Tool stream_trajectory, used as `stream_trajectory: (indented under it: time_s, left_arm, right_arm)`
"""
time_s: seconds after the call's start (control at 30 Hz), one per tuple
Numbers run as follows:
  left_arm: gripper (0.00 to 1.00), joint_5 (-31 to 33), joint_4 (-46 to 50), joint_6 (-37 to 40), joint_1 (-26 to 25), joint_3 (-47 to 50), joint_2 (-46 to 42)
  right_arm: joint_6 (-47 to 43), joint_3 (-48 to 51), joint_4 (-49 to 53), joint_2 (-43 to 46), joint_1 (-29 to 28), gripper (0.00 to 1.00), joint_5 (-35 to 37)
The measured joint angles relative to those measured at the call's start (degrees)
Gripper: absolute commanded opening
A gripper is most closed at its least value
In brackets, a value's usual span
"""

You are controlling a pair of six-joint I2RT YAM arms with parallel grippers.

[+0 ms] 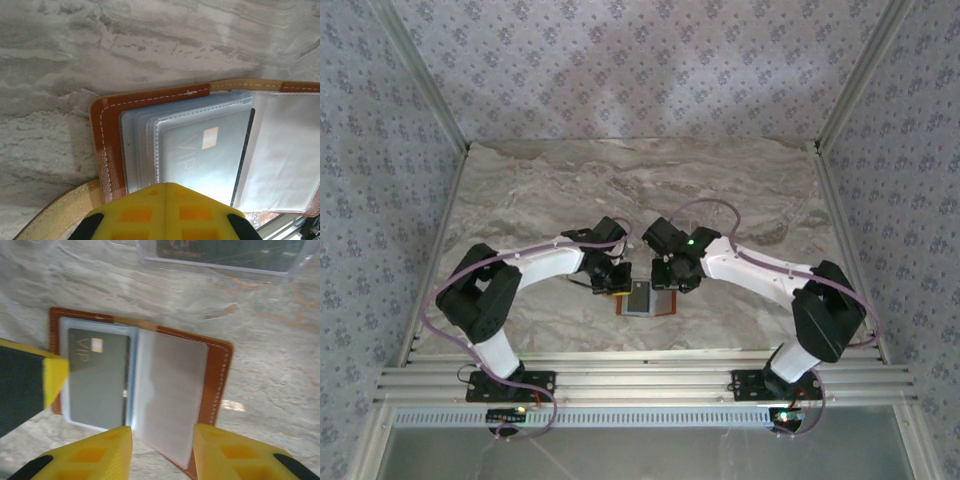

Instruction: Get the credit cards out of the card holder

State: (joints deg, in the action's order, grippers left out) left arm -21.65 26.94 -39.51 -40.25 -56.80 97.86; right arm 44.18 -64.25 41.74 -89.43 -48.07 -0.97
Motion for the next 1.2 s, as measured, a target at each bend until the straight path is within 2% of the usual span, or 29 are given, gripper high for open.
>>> stream_trajectory:
  time_s: [0.23, 0.53, 1.2]
  left_arm:
    - [0.06, 0.20, -0.22, 0.02, 0.00, 1.16, 0.11]
    - [0.06, 0.13, -0.63, 0.02, 0.00, 1.49, 0.17]
    - [0.06, 0.00, -0.98, 0.02, 0.00, 1.64, 0.20]
  right_arm:
    - [5.38, 9.16, -16.63, 0.61, 2.14, 0.36, -11.02]
    - [8.00, 11.98, -27.28, -2.58, 2.95, 0.36, -17.46]
    - [8.31, 12.26, -28.11, -5.18, 2.99, 0.35, -18.10]
